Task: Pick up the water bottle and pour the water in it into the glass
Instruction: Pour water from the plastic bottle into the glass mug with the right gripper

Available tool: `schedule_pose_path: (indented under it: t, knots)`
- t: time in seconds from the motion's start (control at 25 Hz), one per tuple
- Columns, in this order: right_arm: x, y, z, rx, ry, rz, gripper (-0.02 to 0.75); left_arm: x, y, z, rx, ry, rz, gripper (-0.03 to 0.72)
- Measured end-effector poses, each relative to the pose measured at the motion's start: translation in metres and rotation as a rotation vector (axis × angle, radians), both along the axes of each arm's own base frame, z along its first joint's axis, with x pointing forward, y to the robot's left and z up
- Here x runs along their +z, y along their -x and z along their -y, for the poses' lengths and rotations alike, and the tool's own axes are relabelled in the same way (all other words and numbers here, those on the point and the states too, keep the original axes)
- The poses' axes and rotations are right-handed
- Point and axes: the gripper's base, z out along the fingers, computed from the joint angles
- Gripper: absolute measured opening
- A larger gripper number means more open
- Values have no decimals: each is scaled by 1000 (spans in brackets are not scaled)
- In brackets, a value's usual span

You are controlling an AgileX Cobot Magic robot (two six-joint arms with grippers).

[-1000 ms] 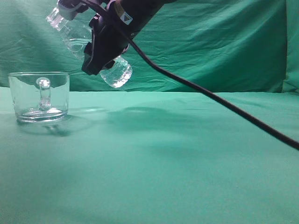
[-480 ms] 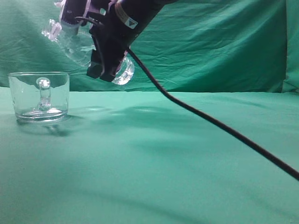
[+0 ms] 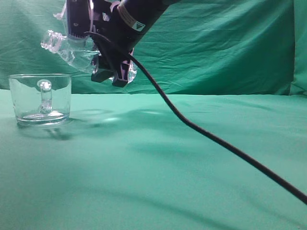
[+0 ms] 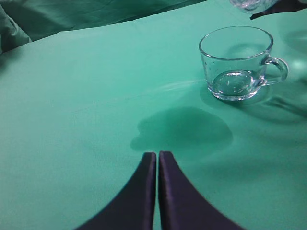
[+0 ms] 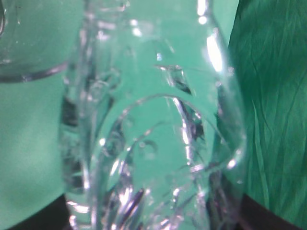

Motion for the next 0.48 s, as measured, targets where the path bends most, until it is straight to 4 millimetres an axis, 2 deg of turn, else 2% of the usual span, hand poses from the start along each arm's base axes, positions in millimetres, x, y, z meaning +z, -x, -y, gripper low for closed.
schedule_pose_path:
  t: [0.48]
  knots:
    - [1,-4,4,-22,68,71,377,0,0,0,0,0,0,0]
